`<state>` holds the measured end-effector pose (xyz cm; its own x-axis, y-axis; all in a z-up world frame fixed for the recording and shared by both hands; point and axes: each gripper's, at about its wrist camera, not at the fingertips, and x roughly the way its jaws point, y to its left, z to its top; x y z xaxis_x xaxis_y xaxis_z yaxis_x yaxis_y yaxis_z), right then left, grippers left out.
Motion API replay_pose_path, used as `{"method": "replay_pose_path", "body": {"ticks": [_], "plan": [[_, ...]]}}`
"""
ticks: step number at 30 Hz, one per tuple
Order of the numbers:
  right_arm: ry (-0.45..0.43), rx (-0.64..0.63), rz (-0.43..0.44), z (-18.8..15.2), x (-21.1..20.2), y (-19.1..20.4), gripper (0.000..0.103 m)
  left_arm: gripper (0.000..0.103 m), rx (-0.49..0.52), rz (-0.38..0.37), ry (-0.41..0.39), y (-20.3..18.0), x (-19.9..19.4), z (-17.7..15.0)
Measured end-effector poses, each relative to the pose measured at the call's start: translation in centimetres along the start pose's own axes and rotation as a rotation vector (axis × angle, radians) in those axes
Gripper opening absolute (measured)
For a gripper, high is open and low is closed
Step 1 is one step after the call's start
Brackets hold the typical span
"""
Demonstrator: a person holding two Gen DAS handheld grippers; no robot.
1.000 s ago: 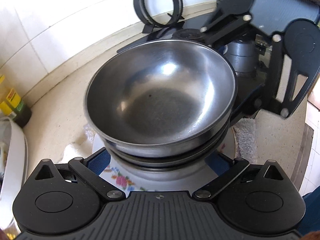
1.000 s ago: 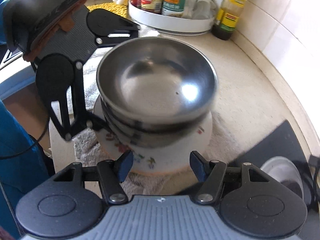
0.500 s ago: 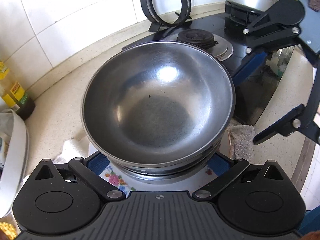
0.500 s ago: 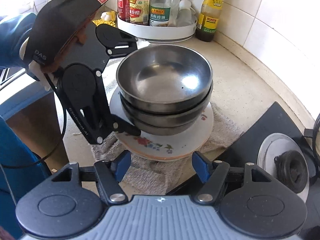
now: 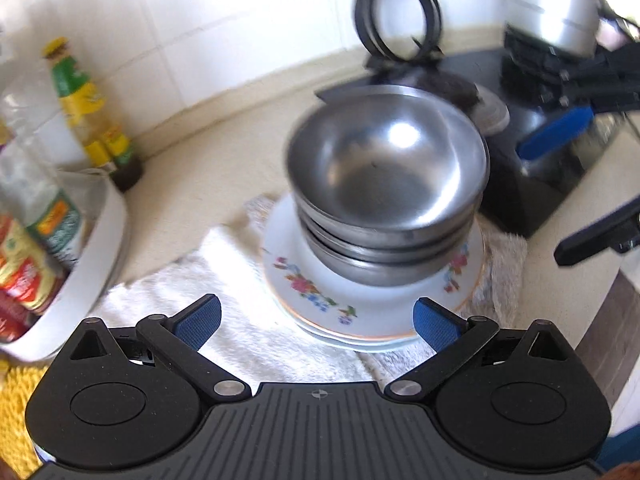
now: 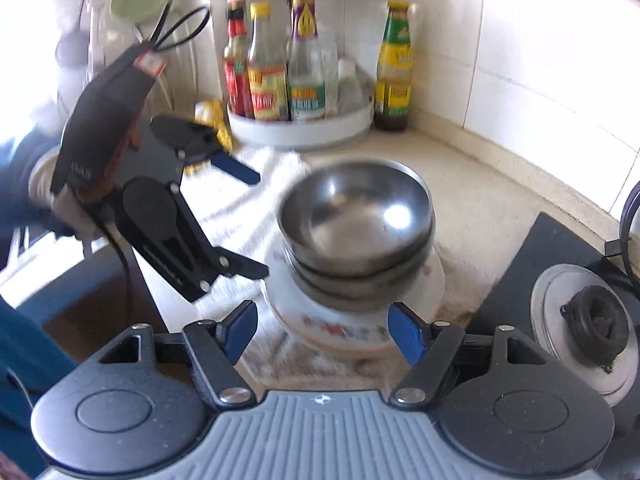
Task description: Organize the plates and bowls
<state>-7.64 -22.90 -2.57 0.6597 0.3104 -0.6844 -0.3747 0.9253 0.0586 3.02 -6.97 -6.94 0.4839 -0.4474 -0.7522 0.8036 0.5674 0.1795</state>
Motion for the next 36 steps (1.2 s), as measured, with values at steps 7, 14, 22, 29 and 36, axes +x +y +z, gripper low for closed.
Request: {"method": "replay_pose_path", "body": {"ticks": [7,14,22,29,36], "plan": [[-0.166,0.069,-0.08,2.6,-2.0,2.0,0.087,0.103,-0.124,0.107,-0.115,1.6,-4.3,1.2],[-0.281,0.145,-0.195,4.7,-2.8,4.0,0.098,0.103,-0.21,0.223,-0.161,2.1,-6.6,1.6],[-0.293,0.282,-0.223,3.9,-2.6,4.9,0.099,0.103,-0.33,0.19,-0.147,3.6,-7.1,0.9],[-0.324,0.352,-0.217,3.2,-3.1,5.0,0.099,0.103,-0.357,0.198,-0.163,2.9,-8.1,0.3],[-0.416,0.297,-0.205,3.4,-5.5,5.9,0.1,0.103,-0.459,0.337,-0.327,2.7,-13.4,-0.8]]}}
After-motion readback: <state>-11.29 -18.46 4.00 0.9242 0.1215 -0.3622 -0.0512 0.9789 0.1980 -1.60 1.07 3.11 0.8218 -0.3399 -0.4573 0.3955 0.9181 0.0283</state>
